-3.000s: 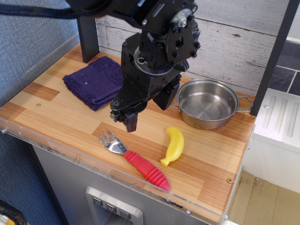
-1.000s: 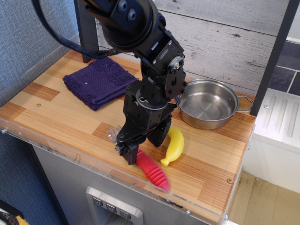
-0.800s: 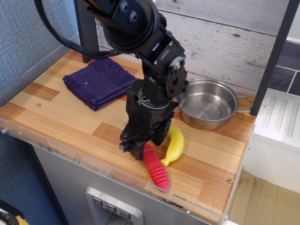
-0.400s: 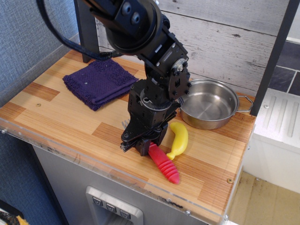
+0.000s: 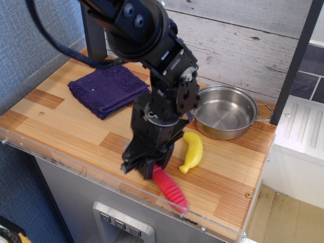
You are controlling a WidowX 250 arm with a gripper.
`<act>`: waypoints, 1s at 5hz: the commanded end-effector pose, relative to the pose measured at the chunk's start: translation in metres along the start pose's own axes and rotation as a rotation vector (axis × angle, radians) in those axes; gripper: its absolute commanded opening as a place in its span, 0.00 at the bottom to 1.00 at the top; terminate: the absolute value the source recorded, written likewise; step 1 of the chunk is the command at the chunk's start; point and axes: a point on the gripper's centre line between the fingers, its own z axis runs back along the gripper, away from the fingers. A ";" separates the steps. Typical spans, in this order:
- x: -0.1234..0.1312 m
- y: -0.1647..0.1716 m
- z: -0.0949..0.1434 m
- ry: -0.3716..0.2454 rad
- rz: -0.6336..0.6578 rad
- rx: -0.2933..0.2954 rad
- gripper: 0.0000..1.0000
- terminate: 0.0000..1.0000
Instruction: Put the red handled spoon on the purple rag.
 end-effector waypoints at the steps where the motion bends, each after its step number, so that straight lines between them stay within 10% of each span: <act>1: 0.009 -0.005 0.040 -0.014 0.002 -0.099 0.00 0.00; 5: 0.107 -0.026 0.073 -0.034 0.148 -0.181 0.00 0.00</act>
